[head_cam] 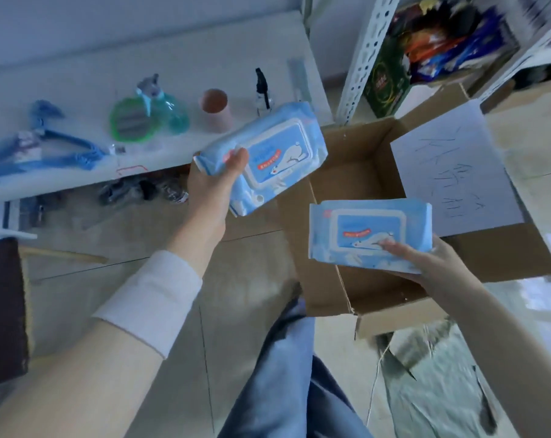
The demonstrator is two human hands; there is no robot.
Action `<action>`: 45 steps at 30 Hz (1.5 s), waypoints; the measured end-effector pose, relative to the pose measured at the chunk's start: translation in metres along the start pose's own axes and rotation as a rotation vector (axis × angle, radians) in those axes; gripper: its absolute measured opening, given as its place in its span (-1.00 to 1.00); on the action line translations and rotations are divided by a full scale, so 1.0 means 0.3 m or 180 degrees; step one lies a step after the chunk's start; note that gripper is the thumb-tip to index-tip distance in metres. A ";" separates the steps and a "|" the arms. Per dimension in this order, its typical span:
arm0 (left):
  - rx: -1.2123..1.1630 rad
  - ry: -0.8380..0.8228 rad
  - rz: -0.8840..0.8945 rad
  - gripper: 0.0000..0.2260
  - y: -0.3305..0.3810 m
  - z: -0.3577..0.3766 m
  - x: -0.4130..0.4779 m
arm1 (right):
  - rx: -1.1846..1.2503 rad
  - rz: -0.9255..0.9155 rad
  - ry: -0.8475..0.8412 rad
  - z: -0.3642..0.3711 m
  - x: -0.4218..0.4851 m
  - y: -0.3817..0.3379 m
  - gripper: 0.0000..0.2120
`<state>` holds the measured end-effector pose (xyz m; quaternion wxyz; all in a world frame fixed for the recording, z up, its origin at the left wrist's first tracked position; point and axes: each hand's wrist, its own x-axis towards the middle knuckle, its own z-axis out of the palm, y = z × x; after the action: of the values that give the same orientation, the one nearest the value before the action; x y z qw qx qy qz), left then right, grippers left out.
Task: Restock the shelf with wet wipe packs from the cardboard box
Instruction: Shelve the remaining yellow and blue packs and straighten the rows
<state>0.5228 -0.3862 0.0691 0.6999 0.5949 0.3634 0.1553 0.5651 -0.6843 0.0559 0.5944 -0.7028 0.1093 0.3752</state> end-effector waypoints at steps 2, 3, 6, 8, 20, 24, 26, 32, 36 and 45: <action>-0.0176 0.0121 -0.0004 -0.64 0.084 -0.122 -0.047 | 0.0057 -0.0020 -0.0264 0.111 -0.066 -0.031 -0.10; -0.0240 0.0173 0.0004 -0.67 0.129 -0.185 -0.065 | 0.0046 -0.0027 -0.0366 0.168 -0.098 -0.047 -0.09; -0.0428 0.0353 0.0112 -0.55 0.278 -0.387 -0.098 | -0.0056 -0.0092 -0.0642 0.362 -0.192 -0.122 -0.12; -0.0493 0.0464 0.0241 -0.50 0.369 -0.529 -0.104 | -0.0129 -0.0203 -0.0857 0.511 -0.245 -0.183 -0.12; -0.0572 0.1411 0.0855 -0.93 0.833 -1.522 0.019 | -0.0273 -0.0731 -0.1783 1.558 -0.335 -0.562 -0.27; -0.0801 0.1540 0.0851 -0.77 0.940 -1.748 0.145 | -0.0270 -0.0709 -0.2000 1.802 -0.284 -0.710 -0.40; -0.0871 0.1506 0.0893 -0.83 0.989 -1.832 0.236 | -0.0326 -0.0778 -0.2087 1.905 -0.243 -0.795 -0.20; -0.1069 0.1528 0.1039 -0.79 1.124 -2.028 0.580 | -0.0407 -0.1165 -0.2265 2.187 -0.028 -1.059 -0.03; -0.1060 0.1594 0.0990 -0.78 1.188 -2.138 0.818 | -0.0436 -0.1130 -0.2475 2.404 0.127 -1.207 -0.03; -0.0630 0.1622 0.1143 -0.92 1.290 -2.463 1.283 | -0.0681 -0.1310 -0.2774 2.953 0.369 -1.490 -0.17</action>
<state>0.3581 0.4902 0.2898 0.6023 0.5206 0.3993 0.4548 0.5579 0.2812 0.3095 0.5711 -0.5446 -0.3297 0.5182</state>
